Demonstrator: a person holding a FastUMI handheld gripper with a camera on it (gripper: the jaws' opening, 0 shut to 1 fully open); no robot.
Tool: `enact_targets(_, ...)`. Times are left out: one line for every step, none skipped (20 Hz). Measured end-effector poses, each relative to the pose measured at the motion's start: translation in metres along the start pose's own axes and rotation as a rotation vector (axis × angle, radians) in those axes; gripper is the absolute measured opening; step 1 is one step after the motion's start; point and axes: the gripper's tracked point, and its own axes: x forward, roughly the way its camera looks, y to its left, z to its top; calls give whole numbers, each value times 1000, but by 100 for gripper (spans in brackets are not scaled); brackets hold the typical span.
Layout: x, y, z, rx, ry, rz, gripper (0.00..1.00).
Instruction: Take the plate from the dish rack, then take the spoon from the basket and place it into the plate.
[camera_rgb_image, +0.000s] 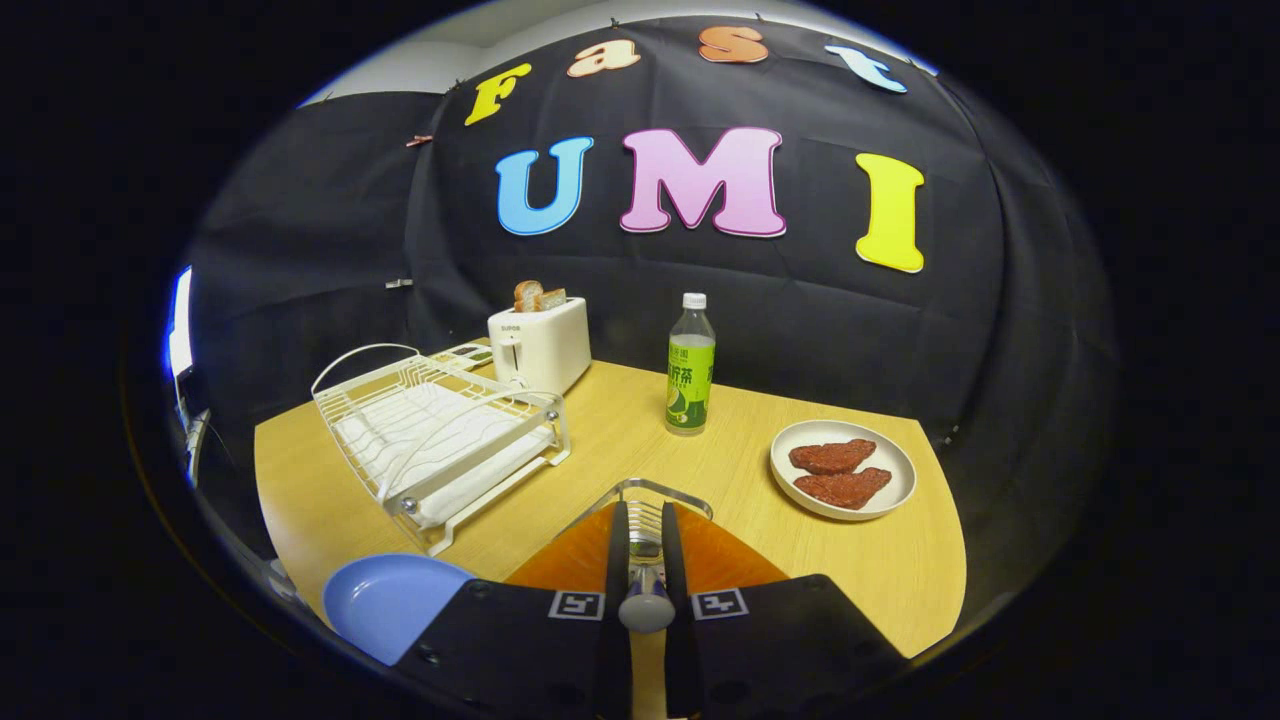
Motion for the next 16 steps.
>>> enact_targets(-8, 1, 8, -6, -3, 11, 17)
enact_targets(-16, 3, 17, -15, -11, 23, 17)
enact_targets(-24, 6, 27, -19, -20, 36, 17)
enact_targets(-33, 13, 36, -17, -30, 57, 17)
enact_targets(-41, 21, 44, -14, -39, 82, 17)
enact_targets(-48, 30, 51, -15, -49, 106, 17)
enact_targets(-54, 38, 58, -15, -60, 125, 17)
enact_targets(-61, 48, 63, -8, -67, 149, 16)
enact_targets(-65, 61, 65, 5, -69, 177, 17)
enact_targets(-69, 77, 62, 15, -61, 211, 17)
enact_targets(-72, 93, 58, 10, -55, 247, 17)
enact_targets(-74, 105, 55, -5, -48, 275, 17)
enact_targets(-73, 116, 48, -15, -38, 304, 17)
enact_targets(-72, 130, 39, -15, -22, 333, 17)
enact_targets(-71, 144, 32, -11, -3, 368, 17)
enact_targets(-70, 156, 26, -16, 9, 394, 17)
